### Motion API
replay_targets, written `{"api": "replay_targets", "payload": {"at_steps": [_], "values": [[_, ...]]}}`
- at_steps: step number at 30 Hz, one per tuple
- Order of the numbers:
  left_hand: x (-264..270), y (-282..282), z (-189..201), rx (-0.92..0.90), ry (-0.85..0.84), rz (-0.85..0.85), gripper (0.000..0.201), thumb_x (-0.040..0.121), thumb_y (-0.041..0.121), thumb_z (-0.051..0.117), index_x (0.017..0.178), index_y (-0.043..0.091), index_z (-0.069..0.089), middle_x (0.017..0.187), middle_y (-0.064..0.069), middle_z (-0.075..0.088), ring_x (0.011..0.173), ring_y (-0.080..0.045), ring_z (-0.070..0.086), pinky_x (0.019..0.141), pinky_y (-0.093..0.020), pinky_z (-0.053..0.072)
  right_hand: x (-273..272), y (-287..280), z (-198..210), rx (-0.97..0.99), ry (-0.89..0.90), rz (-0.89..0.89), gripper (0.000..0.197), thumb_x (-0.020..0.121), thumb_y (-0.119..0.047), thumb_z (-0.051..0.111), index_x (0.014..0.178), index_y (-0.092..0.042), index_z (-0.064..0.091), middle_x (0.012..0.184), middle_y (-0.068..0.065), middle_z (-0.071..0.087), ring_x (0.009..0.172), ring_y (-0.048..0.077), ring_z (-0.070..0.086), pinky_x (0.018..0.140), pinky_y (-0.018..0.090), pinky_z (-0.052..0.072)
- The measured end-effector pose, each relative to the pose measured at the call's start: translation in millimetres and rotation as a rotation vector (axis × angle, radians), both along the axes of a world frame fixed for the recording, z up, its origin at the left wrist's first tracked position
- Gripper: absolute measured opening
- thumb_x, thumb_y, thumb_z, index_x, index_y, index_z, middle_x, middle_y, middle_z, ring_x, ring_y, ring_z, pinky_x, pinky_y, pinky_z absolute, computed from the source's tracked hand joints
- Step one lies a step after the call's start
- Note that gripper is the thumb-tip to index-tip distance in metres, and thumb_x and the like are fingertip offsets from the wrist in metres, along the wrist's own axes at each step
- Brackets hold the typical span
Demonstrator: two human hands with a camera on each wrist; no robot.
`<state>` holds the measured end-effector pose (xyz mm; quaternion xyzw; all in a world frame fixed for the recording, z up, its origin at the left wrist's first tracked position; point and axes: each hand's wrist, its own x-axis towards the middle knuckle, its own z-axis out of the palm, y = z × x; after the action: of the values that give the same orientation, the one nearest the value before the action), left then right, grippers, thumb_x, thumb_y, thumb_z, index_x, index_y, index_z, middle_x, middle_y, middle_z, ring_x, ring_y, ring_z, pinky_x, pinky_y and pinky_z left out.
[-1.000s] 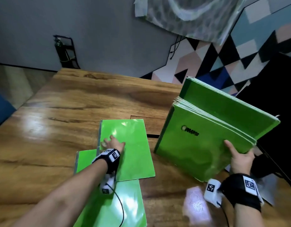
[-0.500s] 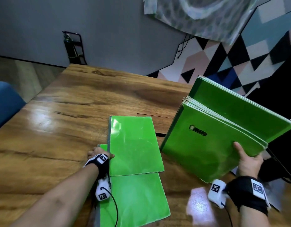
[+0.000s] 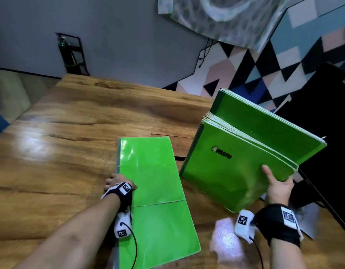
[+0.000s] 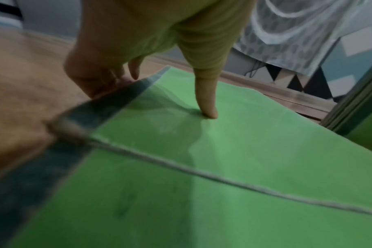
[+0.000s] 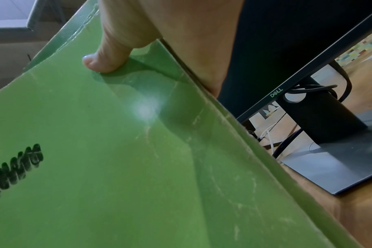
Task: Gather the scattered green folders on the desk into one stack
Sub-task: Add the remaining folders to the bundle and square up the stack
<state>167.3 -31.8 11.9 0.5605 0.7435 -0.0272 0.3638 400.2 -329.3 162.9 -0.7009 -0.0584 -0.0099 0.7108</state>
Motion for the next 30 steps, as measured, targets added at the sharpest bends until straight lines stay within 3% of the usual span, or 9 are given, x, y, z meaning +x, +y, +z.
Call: {"api": "replay_targets", "payload": {"at_steps": [3,7,10,13,18,21,23,26,30], "values": [[-6,3,1,-0.045,-0.135,-0.009,0.092,0.06,0.021,0.085,0.131,-0.008,0.035,0.135,-0.027,0.044,0.125,-0.04,0.045,0.102,-0.044,0.041,8,-5,-10,-0.01,-0.022,0.01,0.121,0.026,-0.076,0.075,0.126,-0.013,0.05,0.098,-0.012,0.062,0.074,-0.014,0.062,0.09,0.024,0.05],[-9,4,8,0.033,-0.376,0.08,0.07,0.073,0.008,0.075,0.131,-0.009,0.038,0.135,-0.025,0.049,0.123,-0.038,0.049,0.099,-0.044,0.043,3,-2,-8,-0.056,-0.032,0.024,0.124,0.031,-0.071,0.075,0.134,-0.011,0.042,0.126,0.011,0.058,0.107,0.019,0.06,0.104,0.04,0.044],[-6,2,15,0.057,-0.555,0.134,0.075,0.079,-0.001,0.066,0.142,-0.003,0.024,0.144,-0.024,0.038,0.132,-0.038,0.039,0.107,-0.045,0.033,-1,0,-5,-0.04,-0.039,0.041,0.115,0.031,-0.069,0.075,0.128,-0.014,0.048,0.123,0.011,0.059,0.114,0.026,0.057,0.098,0.034,0.049],[-9,6,25,0.044,-0.665,0.177,0.066,0.082,-0.004,0.062,0.139,-0.007,0.029,0.143,-0.025,0.039,0.132,-0.037,0.039,0.107,-0.041,0.032,-3,1,-5,-0.016,-0.032,0.057,0.095,0.038,-0.062,0.074,0.122,-0.028,0.047,0.131,0.012,0.055,0.12,0.028,0.053,0.107,0.047,0.039],[-41,43,43,0.169,-0.852,0.035,0.046,0.081,0.0,0.063,0.125,-0.005,0.048,0.127,-0.028,0.056,0.107,-0.032,0.057,0.095,-0.04,0.043,-4,2,-5,0.043,-0.003,0.075,0.075,0.04,-0.062,0.073,0.107,-0.042,0.048,0.134,0.012,0.053,0.122,0.027,0.052,0.108,0.049,0.037],[-59,61,69,0.17,-1.024,0.007,0.047,0.083,-0.003,0.058,0.128,-0.002,0.045,0.131,-0.024,0.053,0.108,-0.026,0.054,0.102,-0.043,0.038,-7,4,-6,0.113,0.016,0.059,0.083,0.06,-0.056,0.075,0.131,-0.027,0.044,0.139,0.012,0.049,0.126,0.029,0.048,0.109,0.049,0.035],[-60,62,95,0.16,-1.128,-0.052,0.053,0.084,-0.005,0.055,0.134,-0.001,0.039,0.134,-0.017,0.052,0.11,-0.023,0.054,0.106,-0.038,0.036,-7,7,-2,0.221,0.037,0.054,0.073,0.079,-0.035,0.068,0.14,-0.013,0.034,0.14,0.014,0.045,0.127,0.029,0.046,0.108,0.04,0.035],[-42,42,137,0.158,-1.266,-0.217,0.045,0.087,-0.008,0.048,0.13,0.003,0.042,0.111,-0.006,0.066,0.082,-0.008,0.063,0.087,-0.026,0.049,-19,18,4,0.308,0.078,0.069,0.059,0.086,-0.02,0.062,0.138,-0.009,0.037,0.122,0.002,0.051,0.111,0.017,0.049,0.094,0.026,0.038],[5,4,172,0.15,-1.45,-0.377,0.04,0.076,0.008,0.066,0.113,0.013,0.052,0.09,0.01,0.073,0.071,0.002,0.067,0.063,-0.016,0.054,-15,28,-13,0.316,0.084,0.187,0.059,0.04,-0.07,0.076,0.084,-0.032,0.069,0.074,-0.024,0.072,0.07,-0.003,0.065,0.083,0.029,0.053]]}}
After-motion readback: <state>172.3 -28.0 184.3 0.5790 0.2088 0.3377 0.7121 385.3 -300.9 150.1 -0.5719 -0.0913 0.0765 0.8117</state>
